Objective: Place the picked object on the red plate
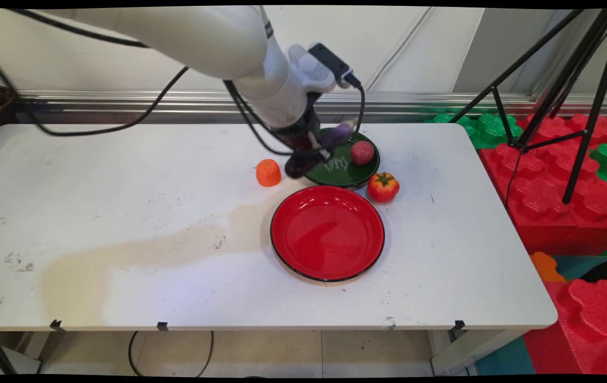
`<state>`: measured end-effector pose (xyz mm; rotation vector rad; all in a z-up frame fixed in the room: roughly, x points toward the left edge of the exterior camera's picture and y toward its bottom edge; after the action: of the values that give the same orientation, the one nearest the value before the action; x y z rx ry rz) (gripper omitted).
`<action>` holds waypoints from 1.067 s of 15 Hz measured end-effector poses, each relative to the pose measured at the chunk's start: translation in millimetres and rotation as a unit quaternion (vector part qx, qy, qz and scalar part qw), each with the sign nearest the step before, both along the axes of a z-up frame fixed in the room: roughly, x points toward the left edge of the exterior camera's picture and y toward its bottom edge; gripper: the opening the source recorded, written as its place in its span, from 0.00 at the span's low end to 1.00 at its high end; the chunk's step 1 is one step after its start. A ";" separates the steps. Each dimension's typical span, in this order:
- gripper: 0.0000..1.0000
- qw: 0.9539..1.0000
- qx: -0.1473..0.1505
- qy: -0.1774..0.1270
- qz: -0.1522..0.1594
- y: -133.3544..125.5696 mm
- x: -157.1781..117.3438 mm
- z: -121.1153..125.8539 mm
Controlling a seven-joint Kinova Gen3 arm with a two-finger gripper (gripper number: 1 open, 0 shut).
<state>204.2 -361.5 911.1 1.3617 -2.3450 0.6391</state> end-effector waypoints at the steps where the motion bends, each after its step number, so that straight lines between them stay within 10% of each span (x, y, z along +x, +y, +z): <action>1: 0.00 1.000 0.011 0.001 -0.003 16.0 -4.1 0.0; 16: 0.00 0.996 0.086 0.019 0.002 74.7 -48.7 -48.0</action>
<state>155.5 -286.8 863.1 1.4380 -2.4139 0.4166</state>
